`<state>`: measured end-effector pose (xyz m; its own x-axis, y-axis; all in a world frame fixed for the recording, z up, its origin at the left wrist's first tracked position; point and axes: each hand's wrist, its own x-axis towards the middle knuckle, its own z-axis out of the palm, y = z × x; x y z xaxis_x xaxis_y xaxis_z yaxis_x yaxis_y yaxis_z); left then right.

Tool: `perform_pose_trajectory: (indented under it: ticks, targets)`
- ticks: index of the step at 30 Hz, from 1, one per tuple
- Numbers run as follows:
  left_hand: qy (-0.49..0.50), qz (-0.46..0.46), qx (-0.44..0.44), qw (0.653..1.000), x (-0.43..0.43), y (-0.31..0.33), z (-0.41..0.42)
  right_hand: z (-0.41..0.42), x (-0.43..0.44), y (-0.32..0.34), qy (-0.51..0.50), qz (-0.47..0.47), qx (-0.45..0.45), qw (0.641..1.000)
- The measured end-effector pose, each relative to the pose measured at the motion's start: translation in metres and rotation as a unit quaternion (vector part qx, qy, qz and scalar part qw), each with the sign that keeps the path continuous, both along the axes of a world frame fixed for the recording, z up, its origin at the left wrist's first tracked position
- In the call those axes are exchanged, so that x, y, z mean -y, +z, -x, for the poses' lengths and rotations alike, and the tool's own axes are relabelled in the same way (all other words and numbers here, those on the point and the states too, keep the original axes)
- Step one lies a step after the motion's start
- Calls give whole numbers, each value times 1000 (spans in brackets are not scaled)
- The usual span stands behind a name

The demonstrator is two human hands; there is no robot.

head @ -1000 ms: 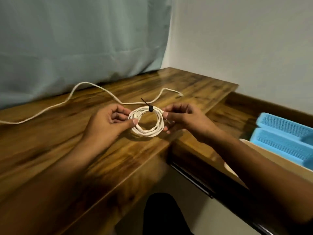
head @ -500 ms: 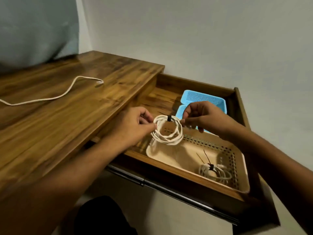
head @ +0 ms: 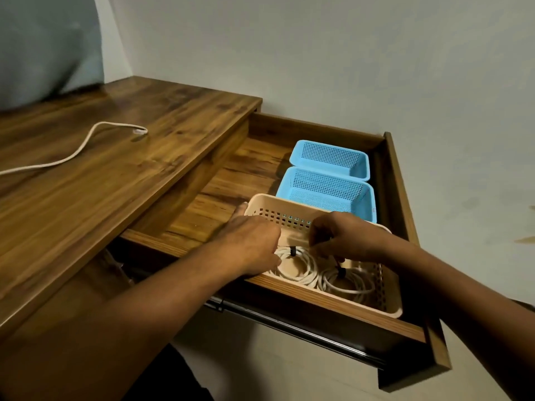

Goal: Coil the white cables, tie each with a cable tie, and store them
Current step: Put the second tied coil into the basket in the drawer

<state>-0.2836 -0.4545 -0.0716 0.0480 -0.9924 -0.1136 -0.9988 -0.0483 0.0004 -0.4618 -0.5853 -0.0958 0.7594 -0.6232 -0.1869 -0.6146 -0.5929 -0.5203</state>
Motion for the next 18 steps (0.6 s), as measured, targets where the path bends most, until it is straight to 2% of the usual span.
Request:
perform_pose_trajectory:
  ticks: [10, 13, 15, 18]
  targets:
    - [-31, -137, -23, 990, 4, 4, -9, -5, -3, 2, 62, 36, -76, 995]
    - [-22, -83, -96, 992, -4, 6, -18, -10, -6, 10, 65, 70, -84, 992]
    - [-6, -8, -144, 989, -13, 12, -27, -18, -11, 24, 67, 81, -52, 993]
    - [14, 108, -172, 979, -34, 31, -51, -46, -26, 50, 70, 91, 18, 993]
